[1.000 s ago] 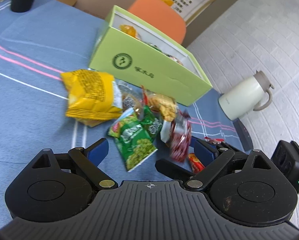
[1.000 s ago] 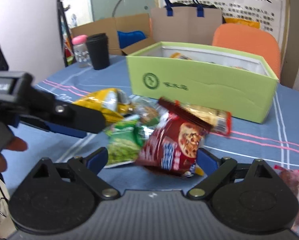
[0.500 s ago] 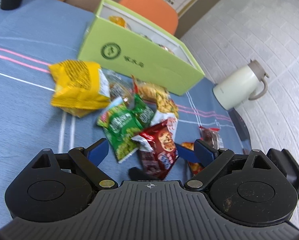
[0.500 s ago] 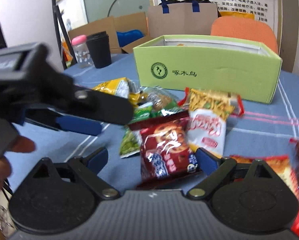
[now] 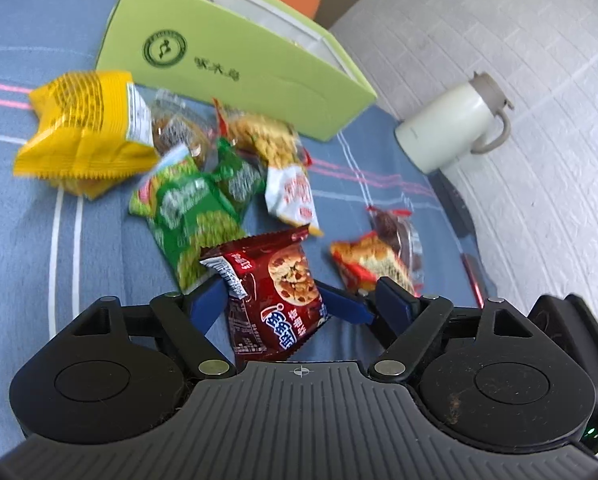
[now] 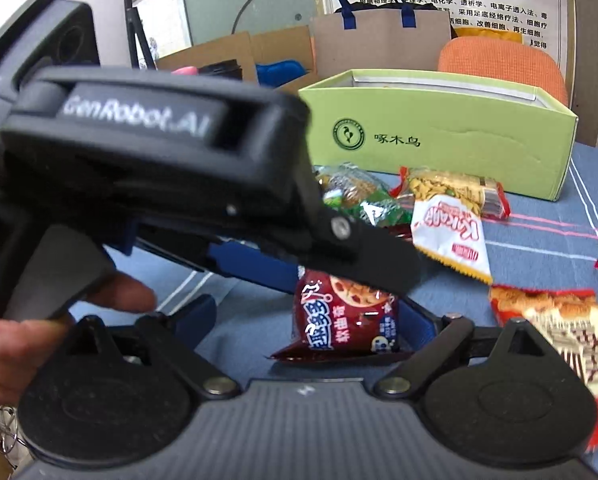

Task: Organize snacks
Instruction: 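Move the left gripper back to the red-brown cookie packet, then grasp the cookie packet with the left gripper and drop it into the green box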

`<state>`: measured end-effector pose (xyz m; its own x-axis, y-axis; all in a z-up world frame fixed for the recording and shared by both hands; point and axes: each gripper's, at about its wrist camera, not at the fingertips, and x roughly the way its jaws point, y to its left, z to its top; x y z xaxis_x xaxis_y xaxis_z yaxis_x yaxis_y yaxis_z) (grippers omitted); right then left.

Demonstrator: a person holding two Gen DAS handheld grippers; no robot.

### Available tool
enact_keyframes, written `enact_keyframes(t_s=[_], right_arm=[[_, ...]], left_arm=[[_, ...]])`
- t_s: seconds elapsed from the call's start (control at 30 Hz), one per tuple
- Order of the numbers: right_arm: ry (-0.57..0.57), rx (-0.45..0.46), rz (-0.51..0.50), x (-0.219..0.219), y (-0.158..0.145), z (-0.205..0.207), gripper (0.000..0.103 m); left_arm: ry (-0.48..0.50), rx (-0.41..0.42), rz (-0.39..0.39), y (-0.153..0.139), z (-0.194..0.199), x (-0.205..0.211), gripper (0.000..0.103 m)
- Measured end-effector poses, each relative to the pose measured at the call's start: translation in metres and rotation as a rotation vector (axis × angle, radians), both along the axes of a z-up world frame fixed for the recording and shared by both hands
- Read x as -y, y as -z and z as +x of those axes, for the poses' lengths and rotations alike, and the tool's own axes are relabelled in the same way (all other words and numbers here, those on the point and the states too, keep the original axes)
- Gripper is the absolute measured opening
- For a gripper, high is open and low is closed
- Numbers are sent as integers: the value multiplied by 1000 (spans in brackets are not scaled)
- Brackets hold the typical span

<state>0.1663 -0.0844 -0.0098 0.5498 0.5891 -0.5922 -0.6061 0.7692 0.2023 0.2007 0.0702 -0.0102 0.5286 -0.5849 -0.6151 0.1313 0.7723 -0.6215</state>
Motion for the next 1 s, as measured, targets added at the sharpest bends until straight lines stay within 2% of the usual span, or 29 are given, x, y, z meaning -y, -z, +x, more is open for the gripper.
enact_keyframes(t_s=[0.27, 0.47, 0.6, 0.73, 0.83, 1.0], right_arm=[[39, -25, 27, 5, 2, -45, 93], [127, -24, 38, 17, 4, -48, 93], [140, -10, 42, 13, 5, -49, 93], [139, 9, 32, 3, 9, -50, 94], [134, 29, 44, 6, 12, -56, 94], [133, 20, 14, 2, 6, -55, 93]], left_arm=[[35, 18, 86, -7, -40, 15, 70], [-39, 31, 134, -12, -42, 11, 81], [-65, 25, 139, -11, -42, 12, 80], [-73, 5, 160, -8, -38, 19, 75], [-63, -3, 145, -5, -39, 19, 74], [-63, 0, 159, -5, -38, 21, 72]])
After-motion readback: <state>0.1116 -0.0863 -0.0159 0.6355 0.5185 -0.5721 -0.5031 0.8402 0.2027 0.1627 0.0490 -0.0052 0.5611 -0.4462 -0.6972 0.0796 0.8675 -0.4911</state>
